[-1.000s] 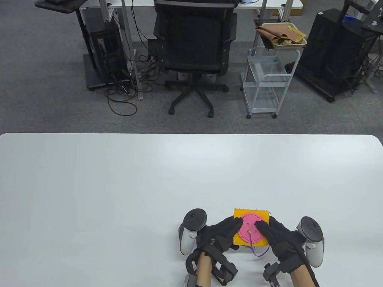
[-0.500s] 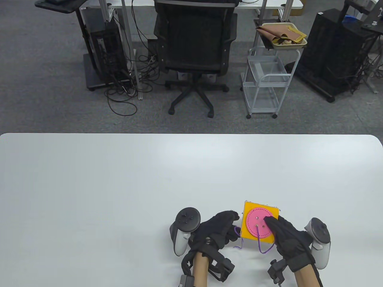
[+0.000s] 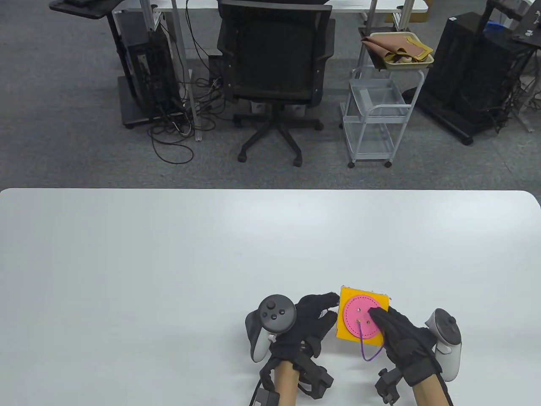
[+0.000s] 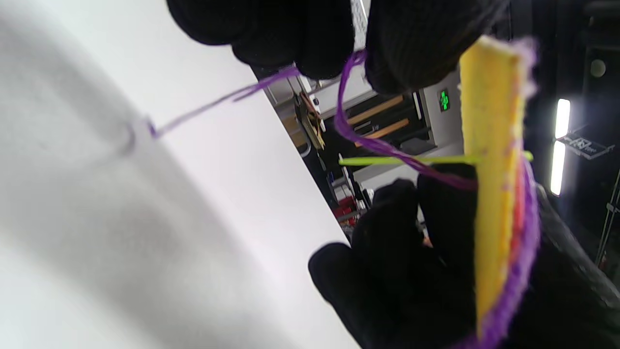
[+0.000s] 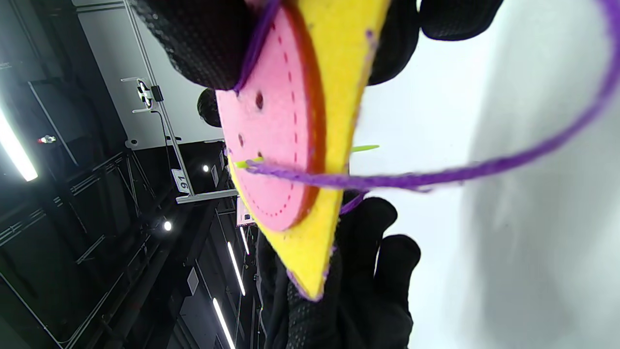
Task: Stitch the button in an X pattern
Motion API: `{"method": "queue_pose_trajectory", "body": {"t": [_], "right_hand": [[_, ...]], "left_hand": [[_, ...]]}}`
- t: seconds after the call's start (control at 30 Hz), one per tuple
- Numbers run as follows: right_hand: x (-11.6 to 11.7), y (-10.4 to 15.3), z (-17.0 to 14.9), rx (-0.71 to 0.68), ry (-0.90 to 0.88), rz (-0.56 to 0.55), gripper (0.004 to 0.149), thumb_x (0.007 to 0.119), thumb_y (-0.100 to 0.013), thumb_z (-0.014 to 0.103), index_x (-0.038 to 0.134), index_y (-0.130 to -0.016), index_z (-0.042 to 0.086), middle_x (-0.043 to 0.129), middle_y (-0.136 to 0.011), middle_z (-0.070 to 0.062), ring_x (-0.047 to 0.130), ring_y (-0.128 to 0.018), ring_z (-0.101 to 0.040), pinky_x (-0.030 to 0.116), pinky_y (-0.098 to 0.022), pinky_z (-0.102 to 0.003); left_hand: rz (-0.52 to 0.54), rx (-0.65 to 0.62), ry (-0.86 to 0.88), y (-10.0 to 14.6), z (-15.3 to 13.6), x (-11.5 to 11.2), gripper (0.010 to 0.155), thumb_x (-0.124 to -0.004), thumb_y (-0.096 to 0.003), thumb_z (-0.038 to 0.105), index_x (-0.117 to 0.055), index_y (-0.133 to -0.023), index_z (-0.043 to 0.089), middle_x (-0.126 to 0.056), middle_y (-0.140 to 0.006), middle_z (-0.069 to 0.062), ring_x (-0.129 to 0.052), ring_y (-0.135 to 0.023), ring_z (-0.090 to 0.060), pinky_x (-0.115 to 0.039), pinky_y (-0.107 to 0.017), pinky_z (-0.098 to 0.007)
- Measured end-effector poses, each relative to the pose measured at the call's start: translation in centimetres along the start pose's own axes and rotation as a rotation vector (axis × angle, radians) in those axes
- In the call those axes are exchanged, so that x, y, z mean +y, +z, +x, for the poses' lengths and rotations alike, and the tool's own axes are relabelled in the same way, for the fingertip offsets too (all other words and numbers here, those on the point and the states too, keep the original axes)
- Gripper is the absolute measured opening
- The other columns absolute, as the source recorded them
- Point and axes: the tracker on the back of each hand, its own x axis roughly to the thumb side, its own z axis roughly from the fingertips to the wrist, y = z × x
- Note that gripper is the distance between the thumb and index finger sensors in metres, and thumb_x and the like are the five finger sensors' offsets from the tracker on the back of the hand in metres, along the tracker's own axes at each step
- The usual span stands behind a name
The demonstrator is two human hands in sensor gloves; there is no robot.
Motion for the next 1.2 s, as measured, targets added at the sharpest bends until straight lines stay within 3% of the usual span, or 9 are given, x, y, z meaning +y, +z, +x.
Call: {"method": "queue_pose_trajectory", "body": {"t": [0.1, 0.43, 0.87, 1.2], "right_hand": [[0.1, 0.0, 0.0, 0.002, 0.0, 0.002, 0.043, 0.067, -0.056, 0.039, 0.071, -0.088, 0.012, 0.051, -0.104, -0.017, 0.06, -0.086, -0.032, 0.041, -0.077, -0.063], [0.3, 0.1, 0.0, 0.018, -0.014, 0.001, 0.042, 0.067, -0.056, 0.039, 0.071, -0.088, 0.011, 0.051, -0.103, -0.017, 0.06, -0.086, -0.032, 0.041, -0.077, -0.062], [0.5, 0.1, 0.0, 0.029, -0.025, 0.005, 0.042, 0.067, -0.056, 0.039, 0.071, -0.088, 0.011, 0.051, -0.103, -0.017, 0.06, -0.086, -0.032, 0.041, -0.077, -0.062], [0.2, 0.2, 0.1, 0.027, -0.039, -0.007, 0.042, 0.067, -0.056, 0.039, 0.07, -0.088, 0.011, 0.051, -0.104, -0.017, 0.06, -0.086, -0.032, 0.041, -0.077, -0.062]], "left_hand": [[-0.068, -0.009, 0.025, -0.3, 0.0, -0.6, 0.05, -0.078, -0.0526, 0.038, -0.071, -0.102, 0.039, -0.053, -0.118, -0.002, -0.053, -0.108, -0.032, -0.056, -0.074, -0.054], [-0.227, -0.013, 0.131, -0.8, -0.1, -2.0, 0.051, -0.078, -0.0531, 0.036, -0.069, -0.103, 0.039, -0.061, -0.118, 0.003, -0.055, -0.11, -0.034, -0.053, -0.076, -0.058], [-0.18, -0.021, 0.093, -1.0, 0.0, -2.8, 0.04, -0.08, -0.0513, 0.041, -0.08, -0.091, 0.035, -0.08, -0.104, 0.006, -0.075, -0.099, -0.028, -0.063, -0.072, -0.055], [-0.167, -0.006, 0.036, -1.0, 0.1, -2.8, 0.037, -0.079, -0.052, 0.04, -0.081, -0.089, 0.034, -0.079, -0.104, 0.002, -0.073, -0.099, -0.03, -0.062, -0.071, -0.056]]}}
